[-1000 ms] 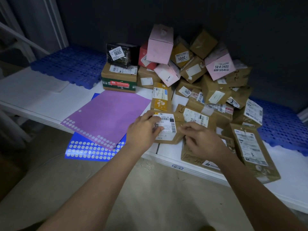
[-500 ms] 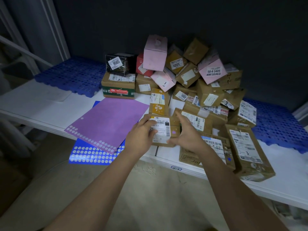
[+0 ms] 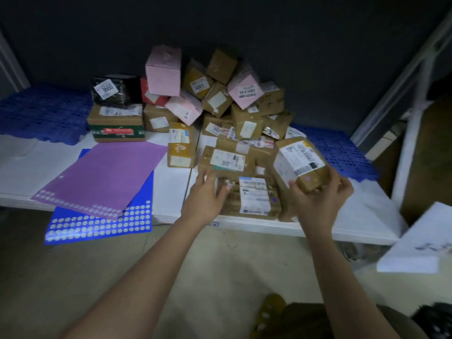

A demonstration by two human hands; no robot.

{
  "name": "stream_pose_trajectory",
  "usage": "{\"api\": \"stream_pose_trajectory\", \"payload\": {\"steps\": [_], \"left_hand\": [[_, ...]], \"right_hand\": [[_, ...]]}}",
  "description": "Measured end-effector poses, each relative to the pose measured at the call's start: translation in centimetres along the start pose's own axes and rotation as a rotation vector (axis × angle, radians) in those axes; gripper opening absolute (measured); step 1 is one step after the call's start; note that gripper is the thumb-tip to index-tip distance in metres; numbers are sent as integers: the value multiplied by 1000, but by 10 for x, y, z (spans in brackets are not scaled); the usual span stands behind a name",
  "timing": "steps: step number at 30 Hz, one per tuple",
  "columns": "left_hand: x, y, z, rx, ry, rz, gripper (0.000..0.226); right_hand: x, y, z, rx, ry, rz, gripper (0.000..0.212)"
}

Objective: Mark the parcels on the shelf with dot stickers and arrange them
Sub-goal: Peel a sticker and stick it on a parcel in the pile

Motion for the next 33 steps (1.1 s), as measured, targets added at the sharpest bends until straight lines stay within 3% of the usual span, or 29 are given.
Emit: {"api": "stream_pose_trajectory", "payload": {"steps": [6,10,13,15,18,22,26,30,33], "left_hand": [[-19,-13,-61,117,154,83,76],[-23,-14,-83,196,118,74,80],[-20,-11,-91,267,67,69,78],[-17,-14,-94,297,48,60,76],[-11,-17,-97,334,15,64,71],[-8,-19,-99,343,3,66,68],[-5,-18,-86,216,40,53,64],[2,-7,-50,158,9,1,53],[12,17,-20,186,-17,12,51]], "right_hand": [[49,-67,60,-191,-194,-79,73],[50,-120,44,-313,-75,-233,73],[43,-142,15,-242,119,-296,75],[39,-145,7,-213,162,-284,78],[34,-135,11,-333,119,-190,84],[15,-81,6,-290,49,192,63],[-18,-21,-34,-159,196,400,53],[-43,20,-94,-103,405,408,43],[-58,42,-146,-184,542,443,49]]}}
Point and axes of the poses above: each hand's wrist, its own x-axis towards the middle knuckle, its own z-axis out of the back of the hand, y = z × x, the point moved 10 cm from there along x, towards the middle knuckle, and after that the axes turned 9 degrees about -y, right-handed, at the moved point
